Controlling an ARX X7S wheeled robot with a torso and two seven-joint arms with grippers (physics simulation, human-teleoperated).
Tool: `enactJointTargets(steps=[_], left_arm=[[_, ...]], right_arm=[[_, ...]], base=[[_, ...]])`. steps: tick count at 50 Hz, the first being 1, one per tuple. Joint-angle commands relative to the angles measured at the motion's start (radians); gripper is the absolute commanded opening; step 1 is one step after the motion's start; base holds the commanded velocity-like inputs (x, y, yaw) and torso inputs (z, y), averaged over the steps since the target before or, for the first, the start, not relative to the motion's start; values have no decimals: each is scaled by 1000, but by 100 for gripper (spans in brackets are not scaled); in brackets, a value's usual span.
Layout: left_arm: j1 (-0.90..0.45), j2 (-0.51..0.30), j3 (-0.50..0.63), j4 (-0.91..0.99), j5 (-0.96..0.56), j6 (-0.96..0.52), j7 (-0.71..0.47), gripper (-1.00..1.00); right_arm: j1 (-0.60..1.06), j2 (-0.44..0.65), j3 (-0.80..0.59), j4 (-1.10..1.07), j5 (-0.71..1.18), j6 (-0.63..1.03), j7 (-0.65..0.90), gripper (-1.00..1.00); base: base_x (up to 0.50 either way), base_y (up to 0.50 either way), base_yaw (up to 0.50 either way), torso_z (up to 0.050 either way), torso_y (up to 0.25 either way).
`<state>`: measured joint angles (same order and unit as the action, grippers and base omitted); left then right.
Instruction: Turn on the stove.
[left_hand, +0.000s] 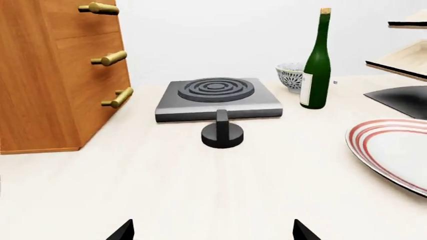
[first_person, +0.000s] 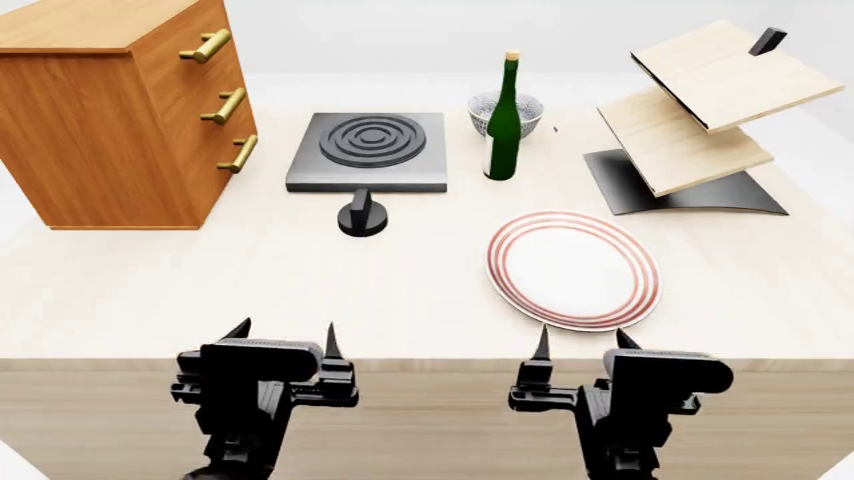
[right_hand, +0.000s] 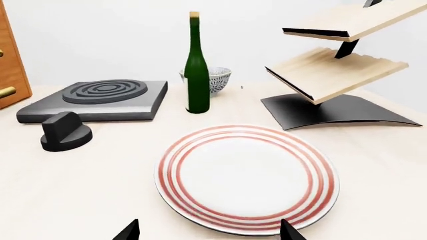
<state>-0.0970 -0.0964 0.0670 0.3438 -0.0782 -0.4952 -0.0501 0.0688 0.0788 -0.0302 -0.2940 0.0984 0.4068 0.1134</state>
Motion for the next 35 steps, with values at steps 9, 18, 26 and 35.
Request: enactJointTargets(steps=[9,18,26,35], left_arm=[[-192,-26,-80,484,-126,-604,-3,100],[-185,-32,-75,466,-127,-591,-12,100],[-181,-37,-73,453,-132,-575,-16,100],[-177,-42,-77,448,-139,-568,-22,100]], right_arm=[[127,56,54,-510,118,544,41,100],[124,62,48,-528,121,546,54,100],[112,40,88,-512,156,503,46,100],[115,42,89,-504,165,495,58,100]], base=[[0,0,0,0,0],[0,0,0,0,0],[63,0,0,0,0],[493,0,0,0,0]])
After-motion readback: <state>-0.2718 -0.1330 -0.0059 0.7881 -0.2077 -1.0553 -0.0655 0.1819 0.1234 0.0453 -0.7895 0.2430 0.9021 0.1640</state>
